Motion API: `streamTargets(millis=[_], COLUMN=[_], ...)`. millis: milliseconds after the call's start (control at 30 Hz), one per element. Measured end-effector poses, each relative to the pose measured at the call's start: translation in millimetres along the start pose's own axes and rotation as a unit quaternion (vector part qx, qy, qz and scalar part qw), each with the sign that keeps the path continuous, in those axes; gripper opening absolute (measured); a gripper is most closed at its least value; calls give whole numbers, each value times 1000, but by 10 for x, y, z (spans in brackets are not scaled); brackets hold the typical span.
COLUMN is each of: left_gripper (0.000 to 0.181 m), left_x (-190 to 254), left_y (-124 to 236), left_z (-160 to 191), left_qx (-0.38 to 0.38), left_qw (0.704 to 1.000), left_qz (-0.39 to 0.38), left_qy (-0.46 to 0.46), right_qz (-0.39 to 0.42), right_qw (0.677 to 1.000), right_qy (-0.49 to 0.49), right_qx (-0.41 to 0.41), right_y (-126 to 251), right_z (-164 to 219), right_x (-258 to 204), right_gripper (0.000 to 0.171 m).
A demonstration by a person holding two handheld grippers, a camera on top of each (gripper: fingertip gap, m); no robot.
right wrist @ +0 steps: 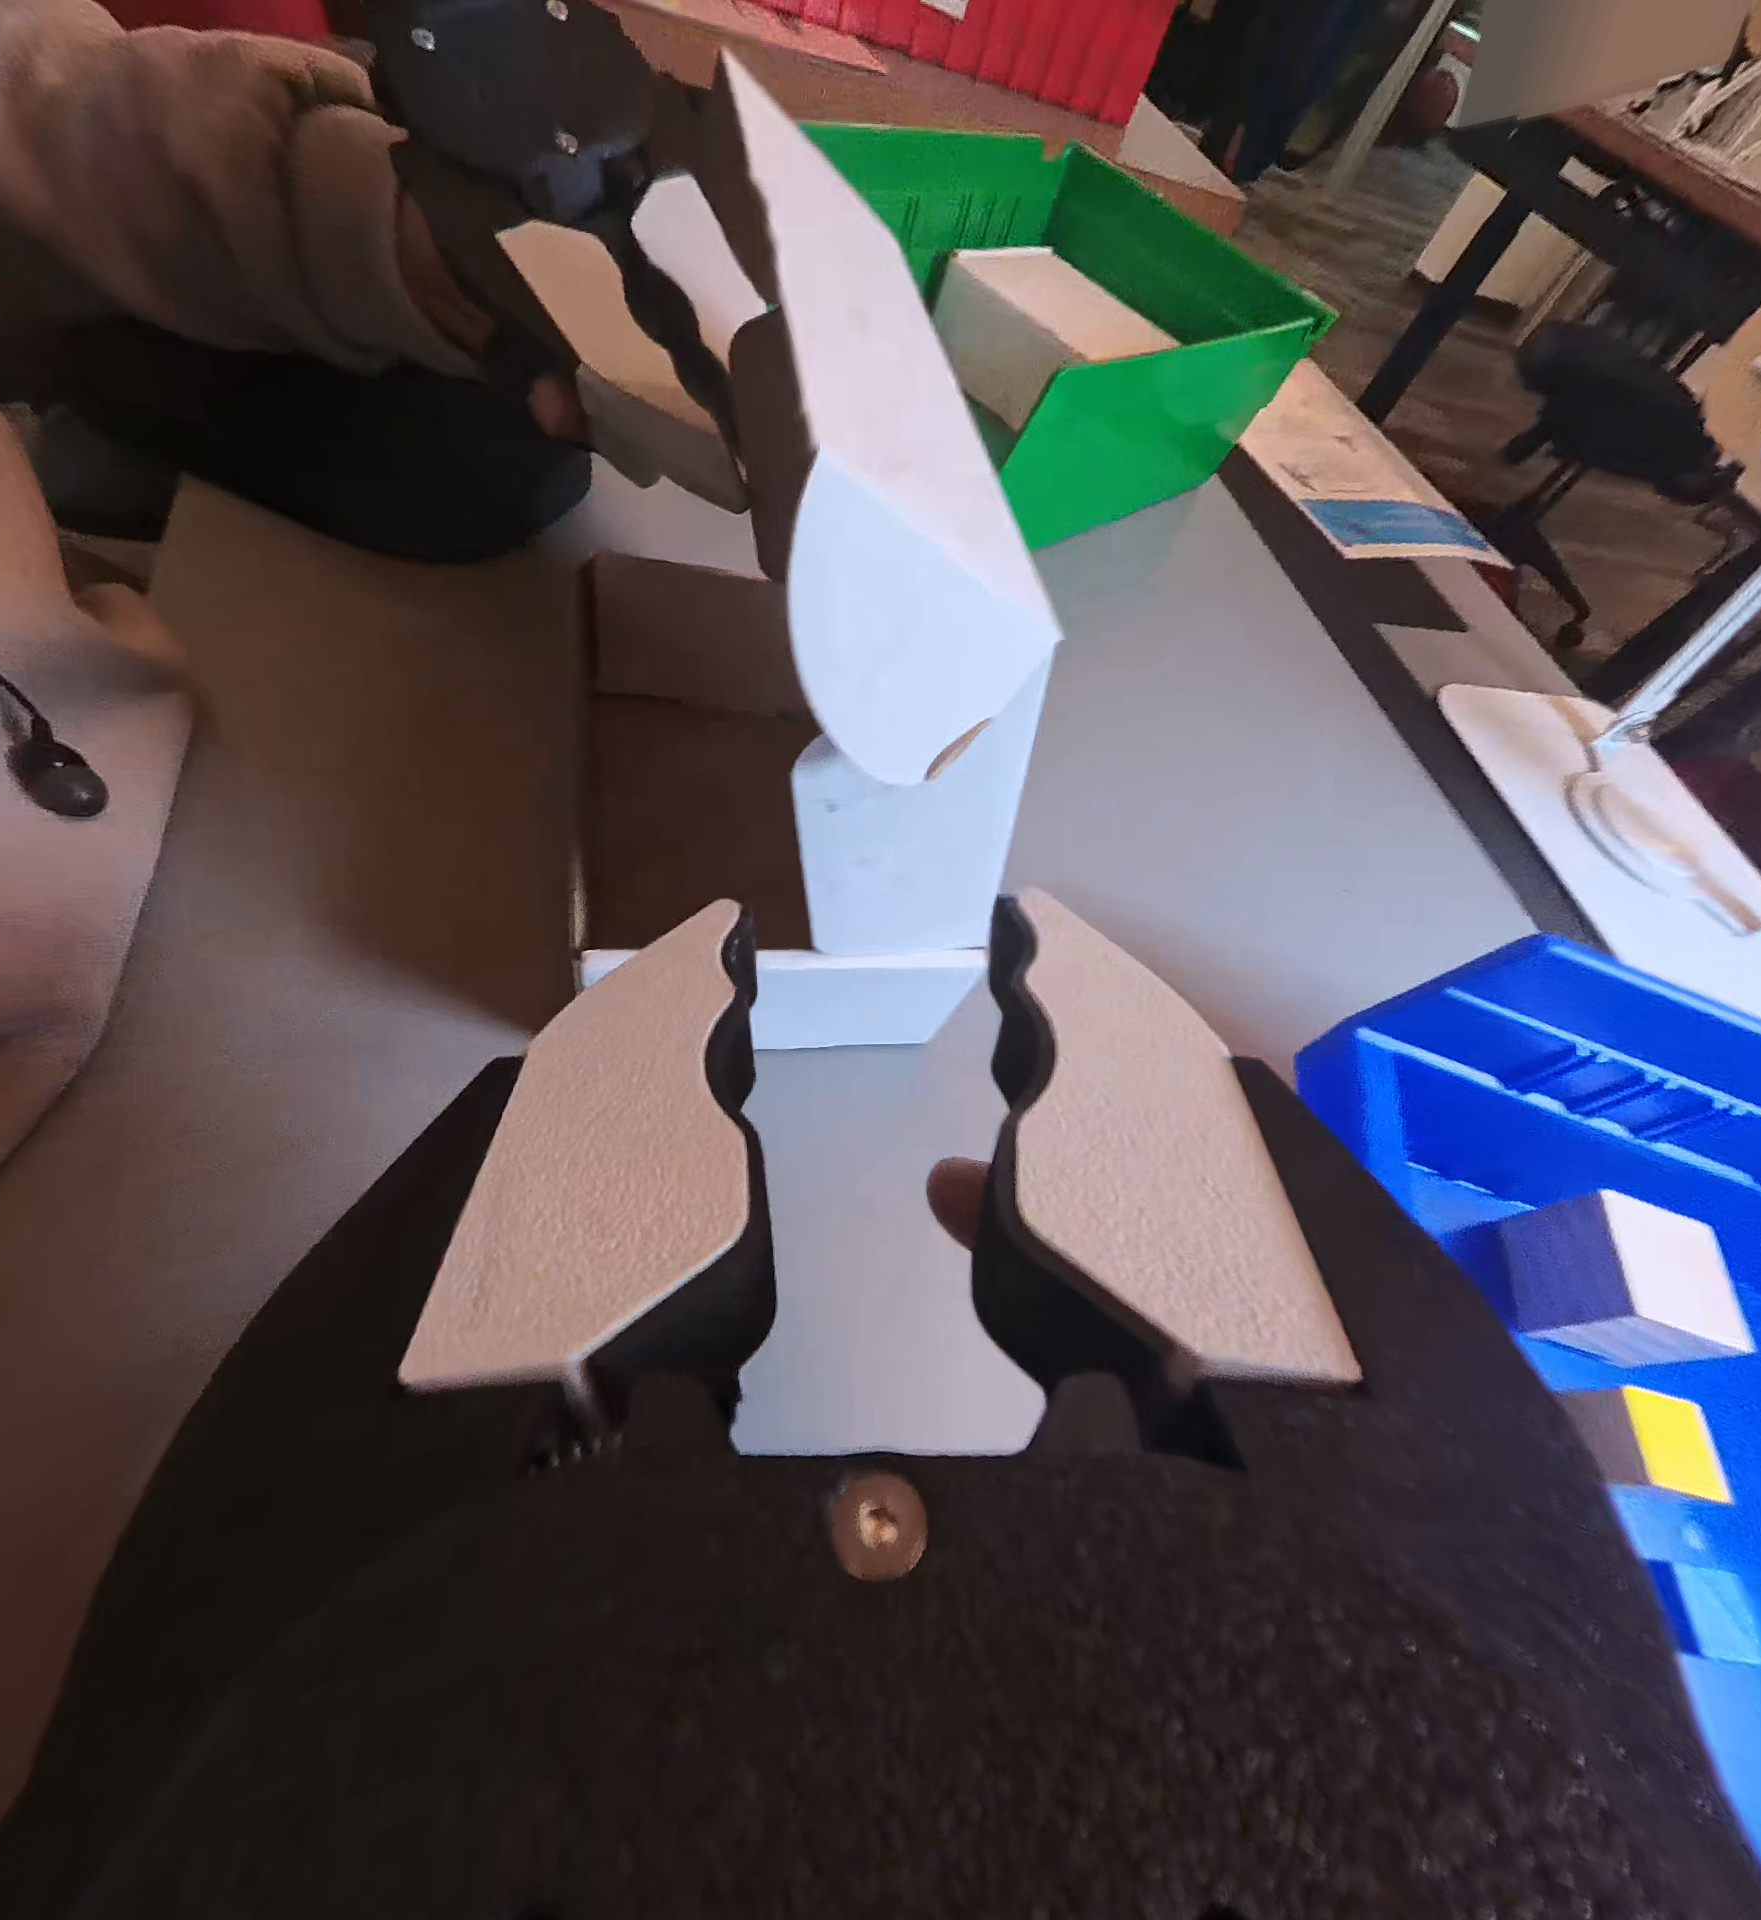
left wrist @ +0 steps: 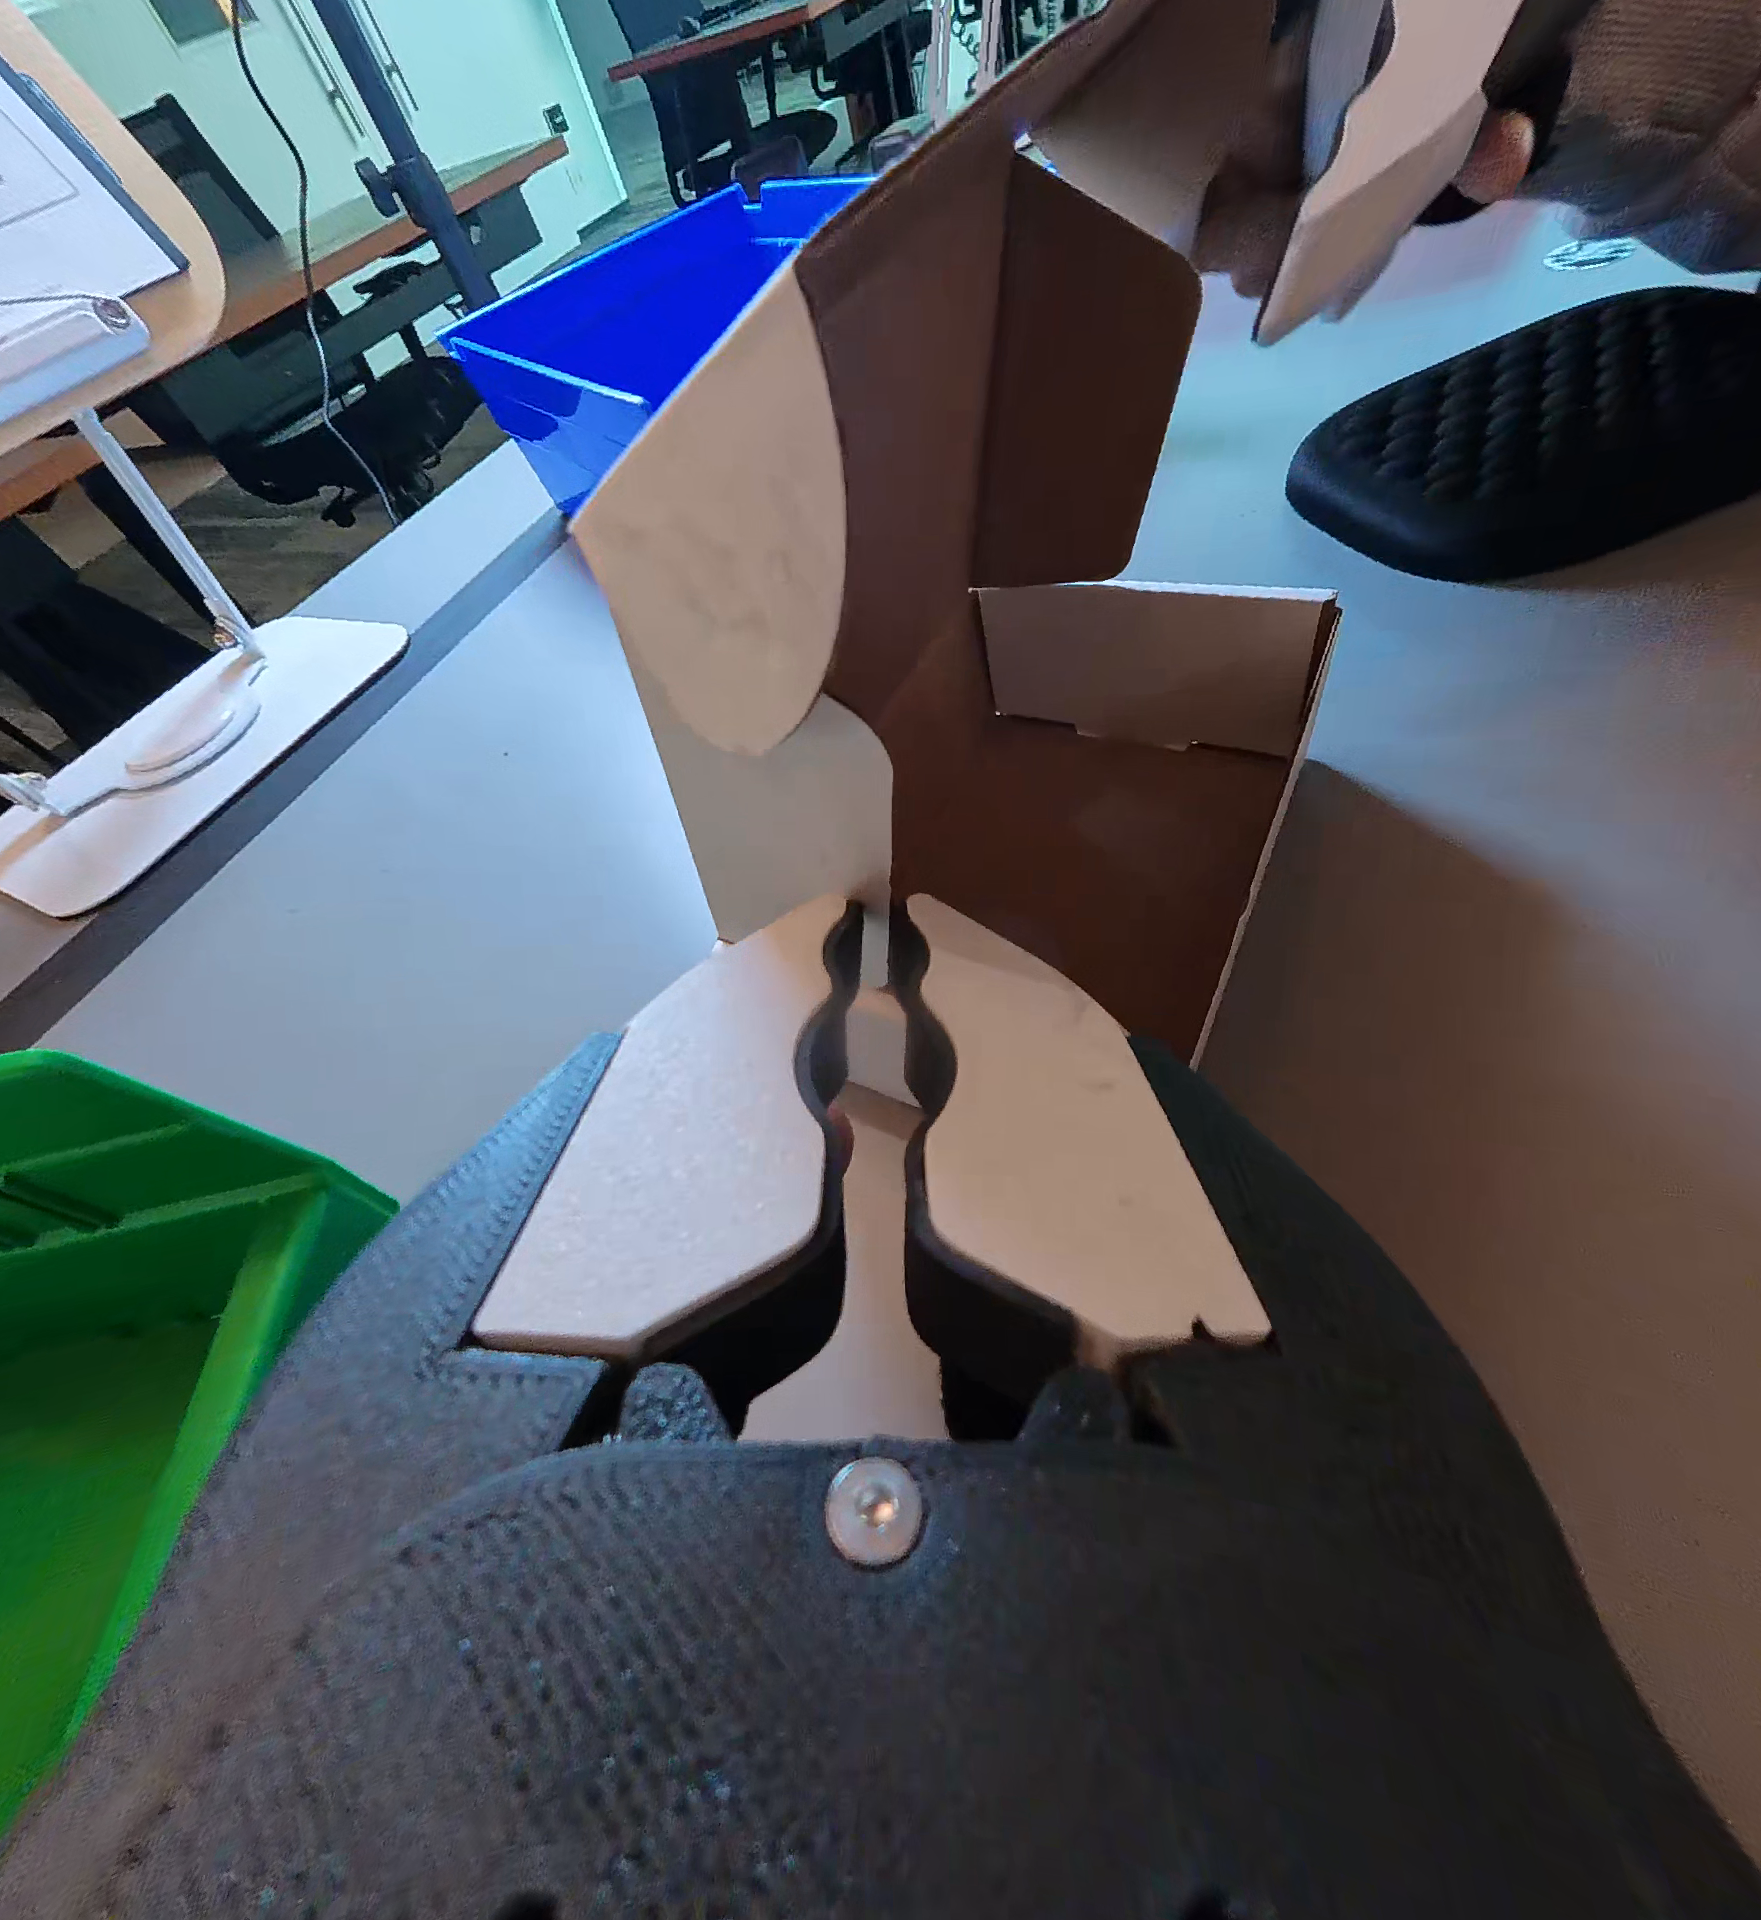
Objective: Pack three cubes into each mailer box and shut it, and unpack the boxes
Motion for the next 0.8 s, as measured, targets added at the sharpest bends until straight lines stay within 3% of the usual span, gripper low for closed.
streamTargets(millis=[133,333,600,800], left_gripper=[5,5,7,25], left_x=[0,8,33,89], left_y=[-2,-13,-21,97], left_z=[-1,-7,26,40], left_qx=[-1,-6,-15,-8], left_qw=[1000,1000,999,990], left_qz=[0,7,35,141], left_qy=[-2,-13,-16,10], right_qz=[-2,-54,6,15], right_qw=[998,993,995,990], right_qy=[60,88,94,130], right_qx=[-37,-52,-32,-49], right_y=[-124,-402,-471,-459], right_z=[-143,-236,-125,22], right_x=[42,98,31,-118], right_gripper=[53,51,50,53])
Point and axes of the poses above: each gripper's, where its closed fingertips meet, y back along the fingers, z out of its underside, x = y × z across the jaws, the point moved 8 cm from there along y, back along the fingers, and after that the axes turned 12 degrees about -y, right-handed, at the moved point
